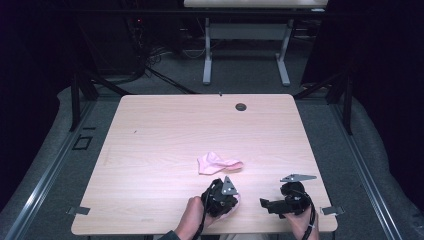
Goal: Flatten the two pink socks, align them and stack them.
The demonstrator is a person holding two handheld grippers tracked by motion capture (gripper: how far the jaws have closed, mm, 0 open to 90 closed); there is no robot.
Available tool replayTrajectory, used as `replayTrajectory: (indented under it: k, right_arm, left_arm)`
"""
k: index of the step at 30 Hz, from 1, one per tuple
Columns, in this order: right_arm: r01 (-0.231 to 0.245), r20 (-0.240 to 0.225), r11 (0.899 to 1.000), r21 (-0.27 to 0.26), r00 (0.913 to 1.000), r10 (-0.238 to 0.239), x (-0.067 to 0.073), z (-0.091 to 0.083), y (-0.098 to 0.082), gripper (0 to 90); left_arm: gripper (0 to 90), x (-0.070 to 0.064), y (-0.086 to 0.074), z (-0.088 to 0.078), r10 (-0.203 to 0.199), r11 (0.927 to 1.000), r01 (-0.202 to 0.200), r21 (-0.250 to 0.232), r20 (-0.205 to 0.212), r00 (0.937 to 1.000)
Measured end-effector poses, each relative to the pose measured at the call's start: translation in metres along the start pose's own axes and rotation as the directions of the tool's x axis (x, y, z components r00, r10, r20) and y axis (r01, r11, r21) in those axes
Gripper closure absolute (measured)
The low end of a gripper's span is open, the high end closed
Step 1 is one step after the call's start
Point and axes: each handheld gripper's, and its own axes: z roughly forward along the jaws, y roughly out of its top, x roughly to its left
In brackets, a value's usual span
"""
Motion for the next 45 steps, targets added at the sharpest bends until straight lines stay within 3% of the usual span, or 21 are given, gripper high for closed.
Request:
replayTrajectory:
  k: [6,10,15,19,22,28,34,36,40,45]
  right_arm:
    - [0.022,-0.041,1.000,-0.012,0.9989,-0.023,0.013,0.004,0.004,12.0]
    - [0.066,-0.092,0.998,-0.010,0.9936,-0.067,0.034,0.010,0.011,19.8]
    - [0.132,-0.128,0.991,0.000,0.9831,-0.130,0.062,0.029,0.019,32.7]
    - [0.185,-0.121,0.983,0.009,0.9758,-0.183,0.083,0.051,0.026,43.4]
    - [0.209,-0.119,0.978,0.023,0.9716,-0.205,0.090,0.062,0.031,48.6]
    - [0.199,-0.132,0.979,0.034,0.9723,-0.193,0.089,0.075,0.033,62.6]
    - [0.166,-0.146,0.986,0.033,0.9762,-0.160,0.085,0.077,0.033,83.7]
    - [0.155,-0.157,0.987,0.036,0.9765,-0.147,0.080,0.077,0.033,86.6]
    - [0.137,-0.124,0.990,0.014,0.9831,-0.134,0.075,0.073,0.035,87.7]
    - [0.150,-0.036,0.988,-0.041,0.9878,-0.151,0.064,0.054,0.048,87.8]
  left_arm:
    - [87.9,0.015,0.008,-0.025,-0.057,0.9932,0.055,-0.102,-0.016,0.9982]
    - [87.9,0.028,0.009,-0.038,-0.104,0.9837,0.099,-0.150,-0.023,0.9943]
    - [87.9,0.040,0.005,-0.049,-0.154,0.9713,0.147,-0.187,-0.027,0.9877]
    - [87.8,0.045,0.002,-0.054,-0.177,0.9628,0.171,-0.209,-0.011,0.9842]
    - [87.8,0.047,0.000,-0.056,-0.184,0.9590,0.179,-0.220,-0.003,0.9830]
    - [87.8,0.049,-0.003,-0.062,-0.189,0.9518,0.188,-0.242,0.020,0.9819]
    - [87.8,0.050,-0.005,-0.069,-0.179,0.9465,0.182,-0.266,0.037,0.9832]
    - [87.8,0.052,-0.007,-0.072,-0.179,0.9445,0.185,-0.271,0.048,0.9827]
    - [87.8,0.056,-0.013,-0.081,-0.173,0.9406,0.182,-0.287,0.056,0.9834]
    - [87.7,0.063,-0.024,-0.082,-0.168,0.9479,0.178,-0.264,0.060,0.9839]
